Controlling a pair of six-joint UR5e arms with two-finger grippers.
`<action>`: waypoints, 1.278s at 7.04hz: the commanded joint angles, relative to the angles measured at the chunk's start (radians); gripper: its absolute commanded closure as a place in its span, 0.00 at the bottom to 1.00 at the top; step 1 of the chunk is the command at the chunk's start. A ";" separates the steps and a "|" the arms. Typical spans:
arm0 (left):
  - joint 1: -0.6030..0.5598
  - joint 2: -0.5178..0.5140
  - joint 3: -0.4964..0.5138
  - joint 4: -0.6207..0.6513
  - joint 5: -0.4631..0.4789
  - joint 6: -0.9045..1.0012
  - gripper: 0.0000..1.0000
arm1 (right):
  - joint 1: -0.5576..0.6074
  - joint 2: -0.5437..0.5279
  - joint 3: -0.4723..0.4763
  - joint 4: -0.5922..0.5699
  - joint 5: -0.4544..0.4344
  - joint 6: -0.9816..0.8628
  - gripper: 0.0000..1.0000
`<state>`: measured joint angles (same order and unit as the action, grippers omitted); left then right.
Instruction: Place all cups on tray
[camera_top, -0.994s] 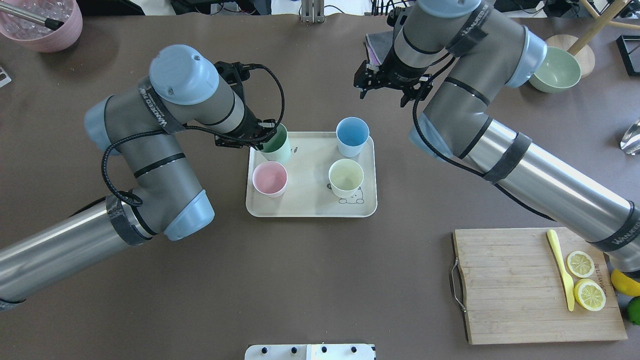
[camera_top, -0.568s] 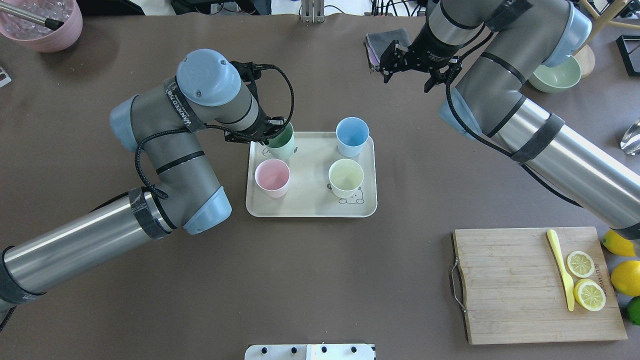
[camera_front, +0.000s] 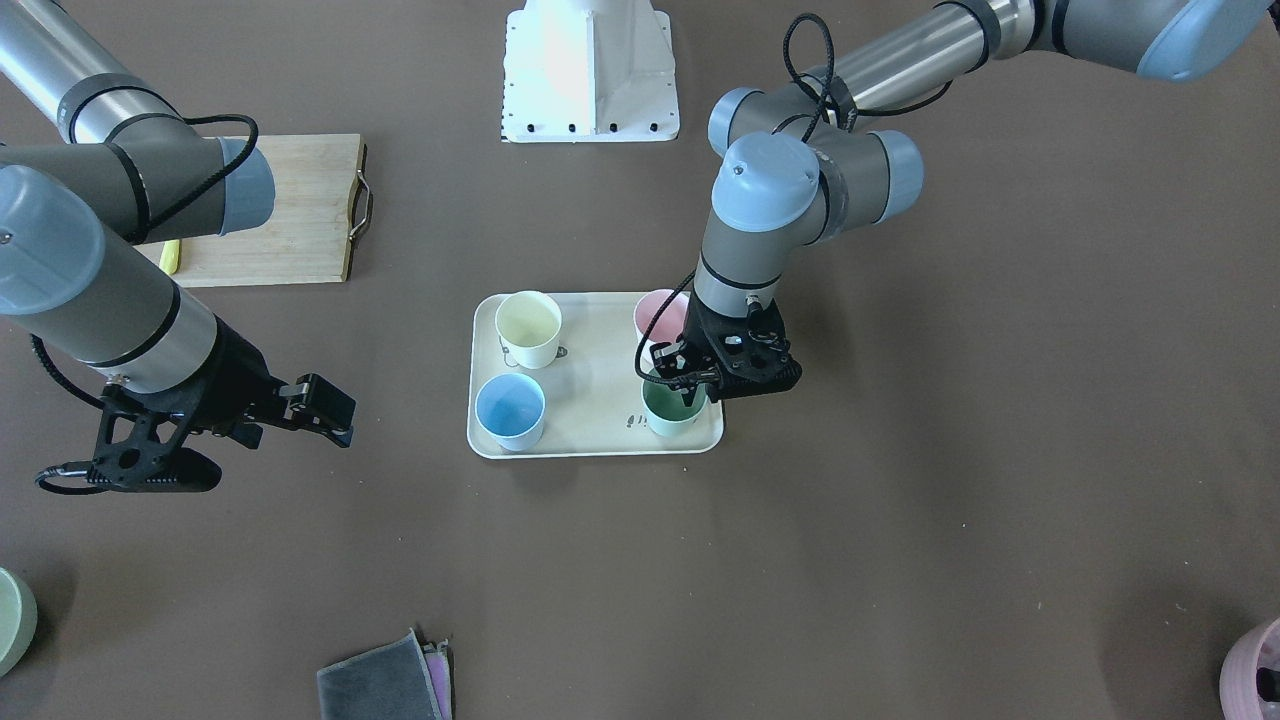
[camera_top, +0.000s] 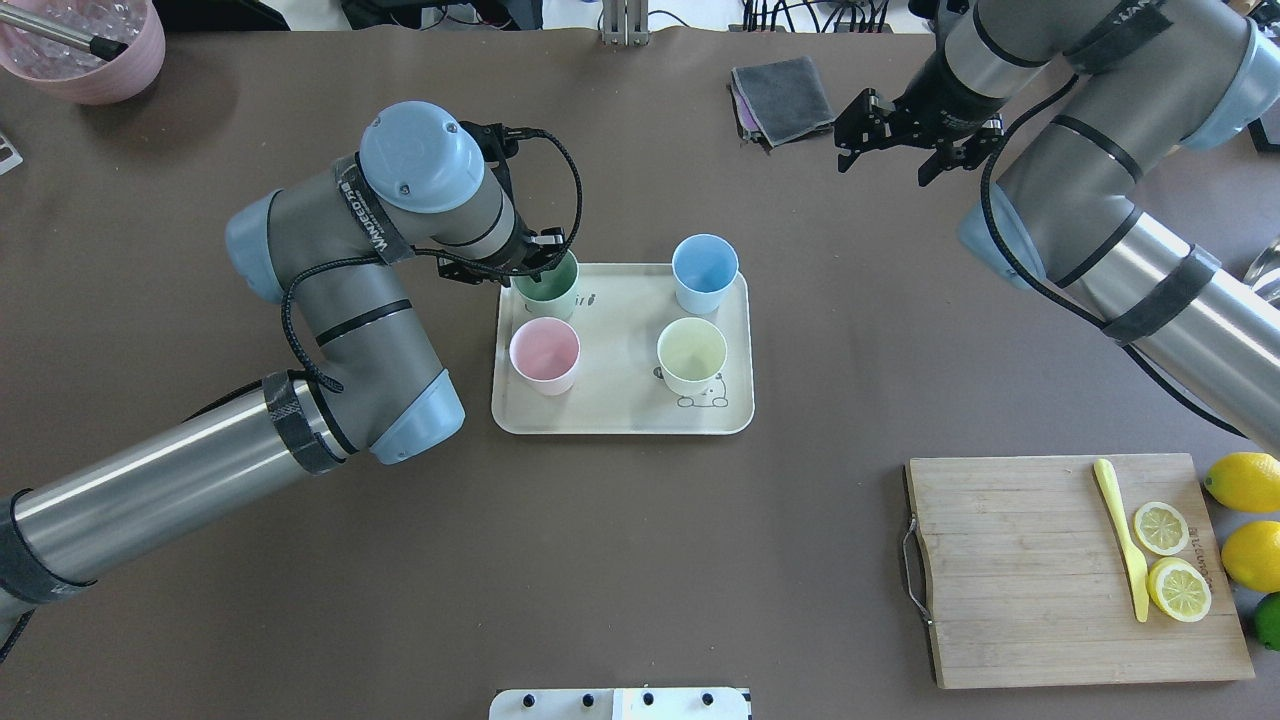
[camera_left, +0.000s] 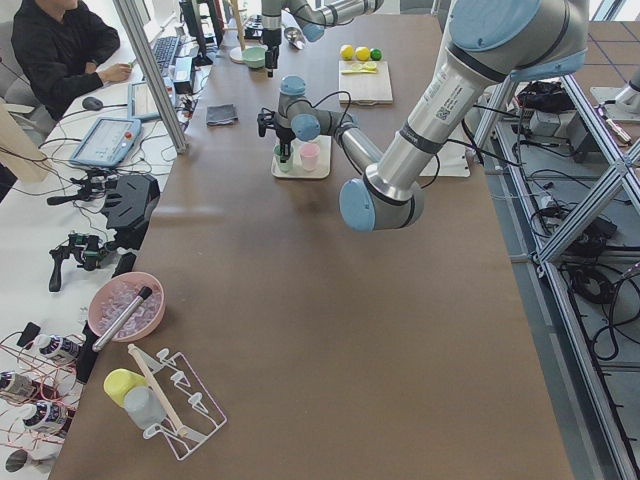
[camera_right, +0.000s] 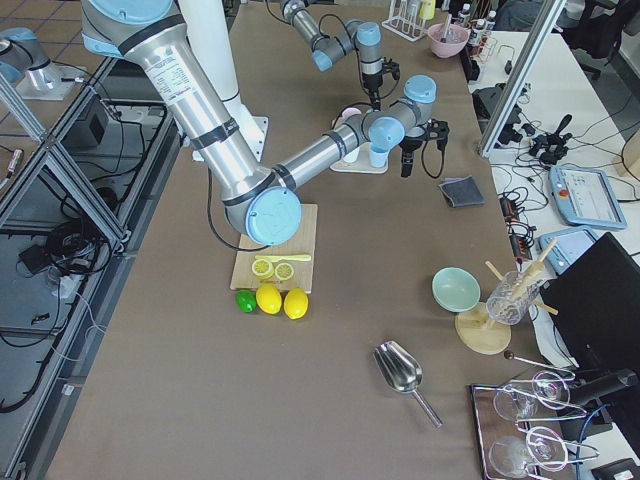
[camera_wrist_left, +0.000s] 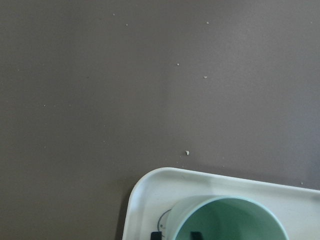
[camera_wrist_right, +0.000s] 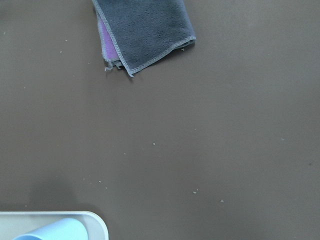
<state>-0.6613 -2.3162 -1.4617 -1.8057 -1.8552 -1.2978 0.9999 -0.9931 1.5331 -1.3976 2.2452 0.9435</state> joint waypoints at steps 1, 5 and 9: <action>-0.067 0.001 -0.057 0.012 -0.011 0.033 0.02 | 0.063 -0.047 0.025 0.006 -0.016 -0.043 0.00; -0.366 0.257 -0.241 -0.022 -0.157 0.439 0.02 | 0.230 -0.226 0.113 0.002 0.025 -0.131 0.00; -0.554 0.470 -0.256 -0.026 -0.281 0.531 0.02 | 0.331 -0.362 0.059 0.002 -0.015 -0.475 0.00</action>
<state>-1.1383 -1.9086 -1.7174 -1.8384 -2.0546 -0.8329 1.3048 -1.3090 1.6129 -1.3950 2.2318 0.5713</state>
